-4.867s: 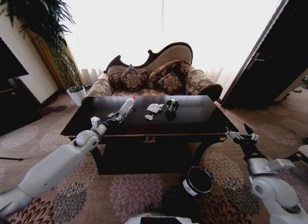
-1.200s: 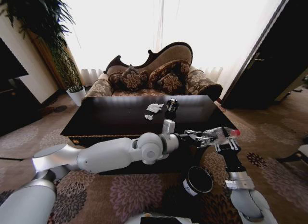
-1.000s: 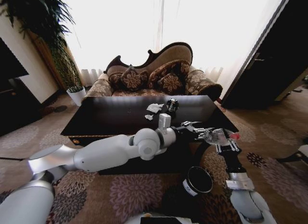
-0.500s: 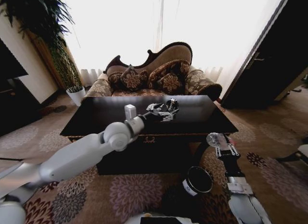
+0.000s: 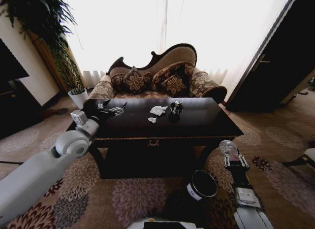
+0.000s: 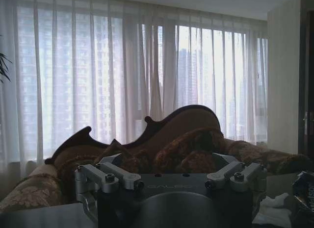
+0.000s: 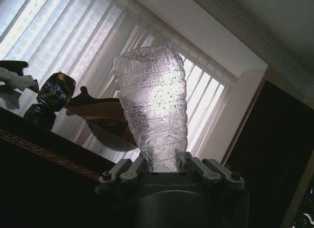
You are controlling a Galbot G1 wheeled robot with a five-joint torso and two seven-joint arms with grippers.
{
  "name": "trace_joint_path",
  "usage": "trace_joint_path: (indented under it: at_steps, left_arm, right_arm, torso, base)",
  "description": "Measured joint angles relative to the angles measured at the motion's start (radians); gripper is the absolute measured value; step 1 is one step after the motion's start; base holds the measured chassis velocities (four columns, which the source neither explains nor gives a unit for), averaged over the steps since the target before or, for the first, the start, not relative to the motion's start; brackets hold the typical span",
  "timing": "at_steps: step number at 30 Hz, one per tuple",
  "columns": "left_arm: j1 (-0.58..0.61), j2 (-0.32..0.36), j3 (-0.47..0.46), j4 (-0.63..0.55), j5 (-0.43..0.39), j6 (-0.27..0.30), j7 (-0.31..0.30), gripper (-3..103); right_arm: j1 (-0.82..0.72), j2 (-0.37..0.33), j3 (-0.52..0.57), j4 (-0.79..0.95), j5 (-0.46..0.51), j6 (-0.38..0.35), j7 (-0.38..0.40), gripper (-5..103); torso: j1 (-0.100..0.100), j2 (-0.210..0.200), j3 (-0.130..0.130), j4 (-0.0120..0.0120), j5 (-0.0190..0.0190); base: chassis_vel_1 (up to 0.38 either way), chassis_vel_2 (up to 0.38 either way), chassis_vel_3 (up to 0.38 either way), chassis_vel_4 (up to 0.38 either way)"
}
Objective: Move to the front of the table and place the trash on the table into the trash bin.
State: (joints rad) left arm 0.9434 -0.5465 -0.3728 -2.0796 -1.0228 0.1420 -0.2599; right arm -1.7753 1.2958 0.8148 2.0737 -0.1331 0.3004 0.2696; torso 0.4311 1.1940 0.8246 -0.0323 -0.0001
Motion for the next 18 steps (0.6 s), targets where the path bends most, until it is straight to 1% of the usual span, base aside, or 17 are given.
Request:
trace_joint_path:
  at_steps: [4, 5, 6, 7, 10, 11, 15, 16, 18]
  left_arm:
    - [0.147, -0.028, -0.149, 0.044, 0.026, -0.021, 0.051, 100]
    - [0.166, -0.032, -0.170, 0.050, 0.027, -0.025, 0.059, 100]
    - [0.206, -0.043, -0.215, 0.064, 0.030, -0.037, 0.074, 100]
    - [0.206, -0.043, -0.215, 0.064, 0.030, -0.037, 0.074, 100]
    - [0.280, -0.072, -0.303, 0.093, 0.072, -0.087, 0.115, 100]
    - [0.280, -0.072, -0.303, 0.093, 0.072, -0.087, 0.115, 100]
    - [0.416, -0.116, -0.421, 0.091, 0.121, -0.162, 0.177, 100]
    - [0.416, -0.116, -0.421, 0.091, 0.121, -0.162, 0.177, 100]
    - [0.454, -0.128, -0.442, 0.090, 0.147, -0.191, 0.200, 100]
  right_arm:
    - [-0.005, -0.010, 0.007, -0.010, 0.121, -0.038, -0.006, 25]
    - [-0.005, -0.012, 0.008, -0.013, 0.138, -0.042, -0.007, 25]
    - [-0.004, -0.017, 0.008, -0.021, 0.178, -0.051, -0.012, 25]
    - [-0.004, -0.017, 0.008, -0.021, 0.178, -0.051, -0.012, 25]
    - [0.003, -0.024, 0.004, -0.039, 0.257, -0.062, -0.032, 25]
    - [0.003, -0.024, 0.004, -0.039, 0.257, -0.062, -0.032, 25]
    - [0.040, -0.028, -0.011, -0.083, 0.340, -0.078, -0.063, 25]
    - [0.040, -0.028, -0.011, -0.083, 0.340, -0.078, -0.063, 25]
    - [0.060, -0.032, -0.020, -0.108, 0.374, -0.088, -0.069, 25]
  torso:
    - [0.000, 0.000, 0.000, 0.0000, -0.0003]
    - [0.000, 0.000, 0.000, 0.0000, -0.0003]
    - [0.000, 0.000, 0.000, 0.0001, 0.0000]
    - [0.000, 0.000, 0.000, 0.0001, 0.0000]
    - [0.000, 0.000, 0.000, -0.0001, -0.0001]
    - [0.000, 0.000, 0.000, -0.0001, -0.0001]
    - [0.000, 0.000, 0.000, 0.0002, 0.0000]
    - [0.000, 0.000, 0.000, 0.0002, 0.0000]
    - [0.000, 0.000, 0.000, 0.0002, 0.0001]
  base:
    - [0.000, 0.000, 0.000, 0.000]
    - [0.000, 0.000, 0.000, 0.000]
    - [0.000, 0.000, 0.000, 0.000]
    - [0.000, 0.000, 0.000, 0.000]
    - [0.000, 0.000, 0.000, 0.000]
    - [0.000, 0.000, 0.000, 0.000]
    - [0.000, 0.000, 0.000, 0.000]
    - [0.000, 0.000, 0.000, 0.000]
    - [0.000, 0.000, 0.000, 0.000]
